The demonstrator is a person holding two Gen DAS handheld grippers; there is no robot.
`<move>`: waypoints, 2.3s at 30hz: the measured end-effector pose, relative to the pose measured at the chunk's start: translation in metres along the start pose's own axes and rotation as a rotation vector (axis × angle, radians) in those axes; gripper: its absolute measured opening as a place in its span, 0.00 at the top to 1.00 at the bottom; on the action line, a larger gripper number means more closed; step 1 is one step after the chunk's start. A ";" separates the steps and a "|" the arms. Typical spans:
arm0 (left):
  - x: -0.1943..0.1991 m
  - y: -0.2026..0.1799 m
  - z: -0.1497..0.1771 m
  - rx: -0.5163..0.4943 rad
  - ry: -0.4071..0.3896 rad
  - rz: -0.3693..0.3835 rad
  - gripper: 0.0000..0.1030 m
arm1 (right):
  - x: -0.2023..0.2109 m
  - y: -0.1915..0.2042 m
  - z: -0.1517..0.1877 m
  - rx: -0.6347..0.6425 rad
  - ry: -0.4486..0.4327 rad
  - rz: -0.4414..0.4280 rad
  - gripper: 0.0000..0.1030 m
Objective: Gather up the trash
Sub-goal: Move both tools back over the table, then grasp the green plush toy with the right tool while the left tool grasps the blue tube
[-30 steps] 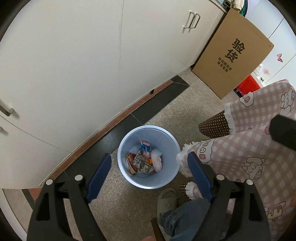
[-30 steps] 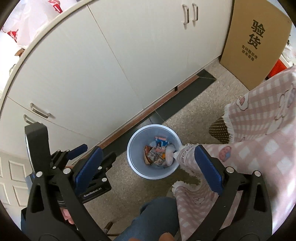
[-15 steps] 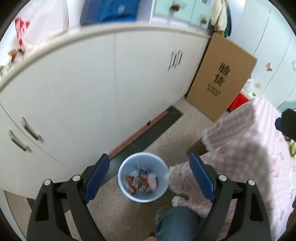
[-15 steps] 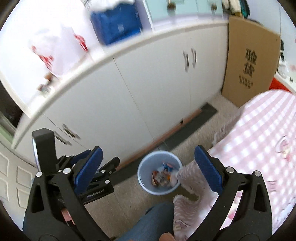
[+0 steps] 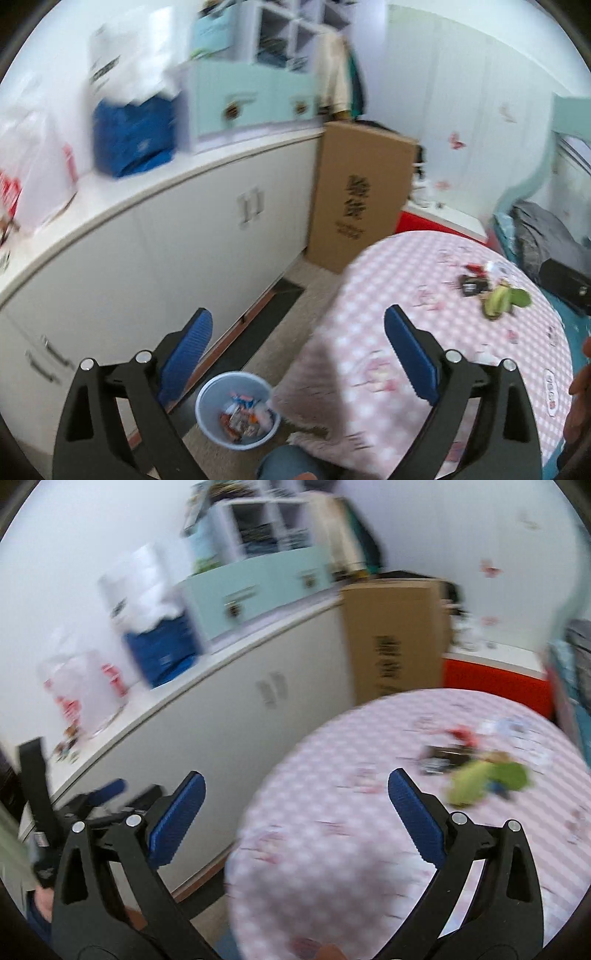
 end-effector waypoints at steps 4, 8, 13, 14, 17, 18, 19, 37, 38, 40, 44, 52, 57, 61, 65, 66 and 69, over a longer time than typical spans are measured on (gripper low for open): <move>0.002 -0.049 0.005 -0.084 -0.022 0.053 0.11 | 0.026 -0.056 0.016 -0.068 -0.005 0.123 0.06; -0.003 -0.089 0.011 -0.131 -0.007 0.120 0.11 | 0.044 -0.102 0.029 -0.131 0.002 0.215 0.06; -0.015 -0.116 0.014 -0.156 0.011 0.166 0.11 | 0.047 -0.135 0.045 -0.178 0.031 0.293 0.06; -0.018 -0.120 0.014 -0.163 0.014 0.170 0.11 | 0.047 -0.139 0.047 -0.185 0.038 0.297 0.06; -0.027 -0.128 0.015 -0.174 0.022 0.180 0.11 | 0.033 -0.145 0.052 -0.202 0.070 0.297 0.06; -0.032 -0.131 0.016 -0.176 0.028 0.180 0.11 | 0.026 -0.146 0.053 -0.205 0.078 0.294 0.06; -0.036 -0.132 0.017 -0.179 0.033 0.180 0.11 | 0.017 -0.146 0.054 -0.208 0.090 0.289 0.06; -0.118 -0.163 0.026 -0.215 0.148 0.180 0.11 | -0.104 -0.151 0.041 -0.171 0.207 0.193 0.79; -0.122 -0.167 0.027 -0.225 0.153 0.187 0.11 | -0.092 -0.155 0.043 -0.188 0.184 0.182 0.80; -0.127 -0.177 0.029 -0.244 0.161 0.204 0.11 | -0.072 -0.163 0.047 -0.226 0.152 0.152 0.80; -0.133 -0.200 0.036 -0.292 0.179 0.245 0.11 | -0.039 -0.177 0.057 -0.255 0.126 0.148 0.80; -0.150 -0.269 0.067 -0.476 0.243 0.352 0.11 | -0.003 -0.196 0.077 -0.293 0.121 0.193 0.80; -0.163 -0.303 0.081 -0.574 0.278 0.376 0.17 | 0.015 -0.202 0.083 -0.315 0.097 0.205 0.80; -0.177 -0.320 0.090 -0.644 0.314 0.389 0.41 | 0.026 -0.206 0.087 -0.329 0.087 0.216 0.80; -0.172 -0.316 0.083 -0.642 0.334 0.423 0.83 | 0.032 -0.206 0.091 -0.340 0.084 0.221 0.80; -0.169 -0.314 0.082 -0.631 0.347 0.442 0.86 | 0.033 -0.206 0.091 -0.342 0.082 0.220 0.80; -0.158 -0.302 0.087 -0.609 0.354 0.460 0.88 | 0.034 -0.201 0.091 -0.336 0.078 0.215 0.80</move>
Point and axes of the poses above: each gripper's, at about its wrist camera, not at the fingertips, and x roughly against the way its jaws point, y to its left, z to its underside, the point moved 1 cm from there along -x, roughly the way its jaws point, and after that the axes turned 9 degrees about x, right-handed, at the moved point
